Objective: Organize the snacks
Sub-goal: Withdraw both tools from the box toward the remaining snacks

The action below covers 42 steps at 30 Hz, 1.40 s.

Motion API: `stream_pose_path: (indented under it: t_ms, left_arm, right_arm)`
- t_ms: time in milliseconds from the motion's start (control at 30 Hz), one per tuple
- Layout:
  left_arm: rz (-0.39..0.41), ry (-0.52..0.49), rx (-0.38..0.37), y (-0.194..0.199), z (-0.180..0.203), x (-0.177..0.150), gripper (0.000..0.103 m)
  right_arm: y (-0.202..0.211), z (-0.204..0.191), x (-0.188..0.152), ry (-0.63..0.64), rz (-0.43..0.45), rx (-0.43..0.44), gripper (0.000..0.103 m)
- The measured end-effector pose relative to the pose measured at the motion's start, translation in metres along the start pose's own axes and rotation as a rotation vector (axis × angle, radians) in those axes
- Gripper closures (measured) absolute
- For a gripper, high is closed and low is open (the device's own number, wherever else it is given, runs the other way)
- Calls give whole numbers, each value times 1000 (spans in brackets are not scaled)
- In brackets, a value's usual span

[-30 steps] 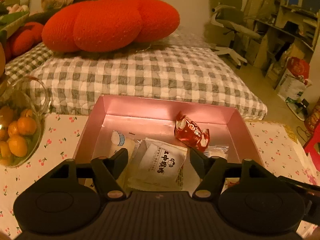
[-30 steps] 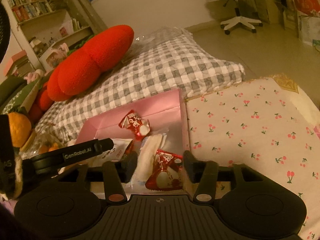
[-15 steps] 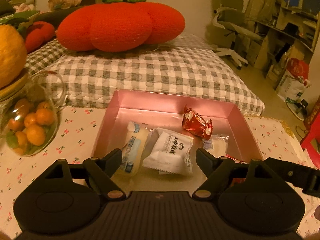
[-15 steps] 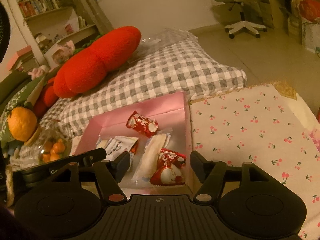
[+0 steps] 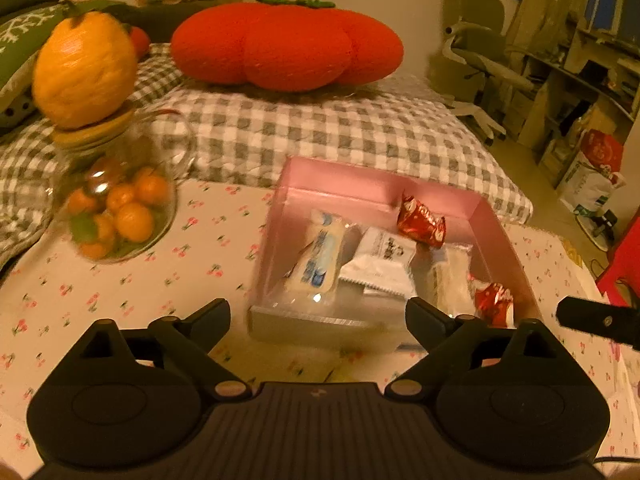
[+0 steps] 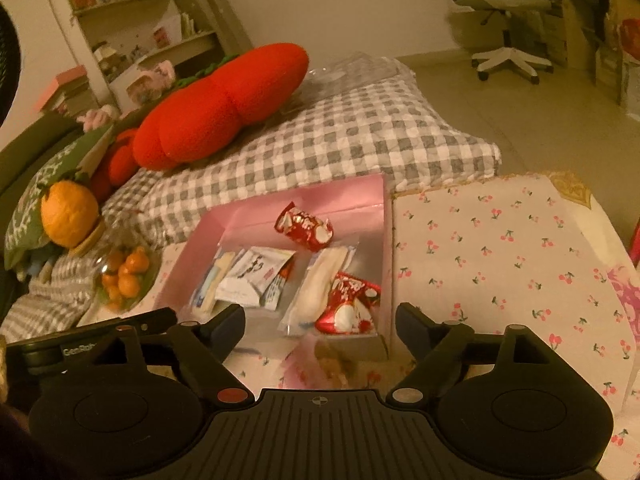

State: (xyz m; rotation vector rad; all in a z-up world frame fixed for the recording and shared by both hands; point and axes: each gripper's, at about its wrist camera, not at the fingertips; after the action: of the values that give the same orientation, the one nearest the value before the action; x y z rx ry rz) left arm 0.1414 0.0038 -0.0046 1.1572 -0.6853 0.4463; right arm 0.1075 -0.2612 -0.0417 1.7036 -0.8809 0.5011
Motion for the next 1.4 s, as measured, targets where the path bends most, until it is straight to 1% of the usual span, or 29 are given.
stream_pose_path:
  t_ms: [167, 233, 300, 400, 467, 767, 900, 1067, 1167, 1267, 1400]
  left_arm:
    - [-31, 15, 16, 11, -8, -8, 4]
    - [-47, 10, 16, 16, -10, -12, 2]
    - [-47, 0, 16, 23, -14, -15, 1]
    - [-43, -18, 14, 30, -19, -19, 1]
    - [-46, -41, 20, 34, -24, -21, 1]
    - [-59, -119, 66, 47, -48, -39, 1]
    - [-79, -130, 67, 48, -61, -46, 1]
    - [-88, -160, 40, 48, -74, -55, 1]
    - [-94, -190, 7, 46, -77, -63, 1]
    - [-111, -221, -38, 40, -78, -70, 2]
    - [-138, -264, -74, 33, -77, -79, 5]
  right_arm:
    - [10, -2, -5, 30, 1, 0, 13]
    - [13, -3, -7, 38, -5, 0, 13]
    - [18, -4, -11, 50, -8, 2, 13]
    - [24, -5, -16, 75, -7, -4, 12]
    - [27, -4, -21, 90, -5, -8, 9]
    - [37, 3, -45, 171, -6, -38, 9]
    - [37, 7, -56, 203, -17, -54, 9]
    - [34, 8, -70, 243, -36, -66, 9]
    - [30, 7, -80, 280, -42, -60, 9]
    - [28, 3, -89, 333, -43, -27, 9]
    - [25, -2, -101, 391, -47, 27, 9]
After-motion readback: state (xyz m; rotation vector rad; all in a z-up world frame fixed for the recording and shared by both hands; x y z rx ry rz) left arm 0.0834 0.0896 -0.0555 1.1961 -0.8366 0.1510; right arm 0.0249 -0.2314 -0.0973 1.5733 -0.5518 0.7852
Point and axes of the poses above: each gripper's, at about its wrist camera, not at the fingertips, and y roughly against the way its jaws point, z to its right, x to its top, and after that the axes turned 7 degrees about -x, right-handed
